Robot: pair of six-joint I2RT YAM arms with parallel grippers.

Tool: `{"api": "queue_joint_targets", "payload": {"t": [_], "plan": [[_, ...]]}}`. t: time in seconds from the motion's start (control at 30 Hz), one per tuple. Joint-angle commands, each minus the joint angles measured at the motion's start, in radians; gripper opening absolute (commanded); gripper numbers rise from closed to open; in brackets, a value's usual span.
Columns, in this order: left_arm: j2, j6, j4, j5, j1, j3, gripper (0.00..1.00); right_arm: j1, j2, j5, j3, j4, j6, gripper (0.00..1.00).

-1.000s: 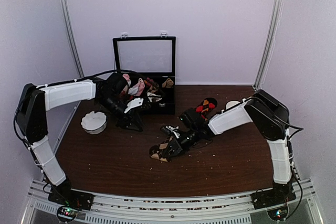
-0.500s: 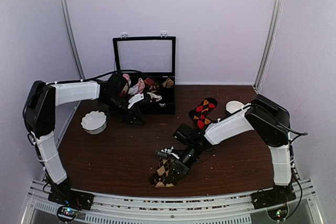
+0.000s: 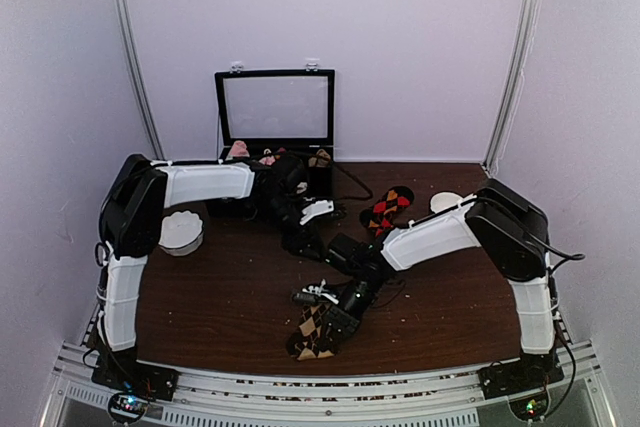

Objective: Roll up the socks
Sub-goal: Roll the sock at the center of the board.

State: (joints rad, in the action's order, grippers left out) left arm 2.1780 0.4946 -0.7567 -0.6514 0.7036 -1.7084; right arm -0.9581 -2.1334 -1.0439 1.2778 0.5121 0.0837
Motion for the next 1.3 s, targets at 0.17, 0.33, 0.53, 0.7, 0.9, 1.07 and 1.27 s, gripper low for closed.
{"api": "queue_joint_targets", "payload": {"t": [0.17, 0.33, 0.53, 0.7, 0.9, 1.07, 1.27], "plan": [[0.039, 0.117, -0.194, -0.057, 0.035, -0.022, 0.39, 0.001, -0.047, 0.374, -0.033, 0.118, 0.066, 0.1], [0.07, 0.1, -0.165, -0.011, 0.073, -0.031, 0.39, 0.001, -0.045, 0.399, -0.039, 0.107, 0.063, 0.1], [0.114, 0.104, -0.156, 0.048, 0.11, -0.077, 0.39, 0.002, -0.056, 0.398, -0.036, 0.091, 0.048, 0.11], [0.146, 0.153, -0.211, 0.072, 0.132, -0.094, 0.39, 0.002, -0.063, 0.402, -0.035, 0.093, 0.051, 0.11], [0.164, 0.246, -0.282, 0.125, 0.159, -0.099, 0.39, 0.003, -0.069, 0.409, -0.037, 0.093, 0.05, 0.1], [0.172, 0.222, -0.24, 0.196, 0.167, -0.099, 0.38, 0.002, -0.069, 0.408, -0.031, 0.089, 0.042, 0.1], [0.164, 0.196, -0.17, 0.442, 0.175, -0.058, 0.35, 0.011, -0.071, 0.413, -0.015, 0.095, 0.047, 0.1]]}}
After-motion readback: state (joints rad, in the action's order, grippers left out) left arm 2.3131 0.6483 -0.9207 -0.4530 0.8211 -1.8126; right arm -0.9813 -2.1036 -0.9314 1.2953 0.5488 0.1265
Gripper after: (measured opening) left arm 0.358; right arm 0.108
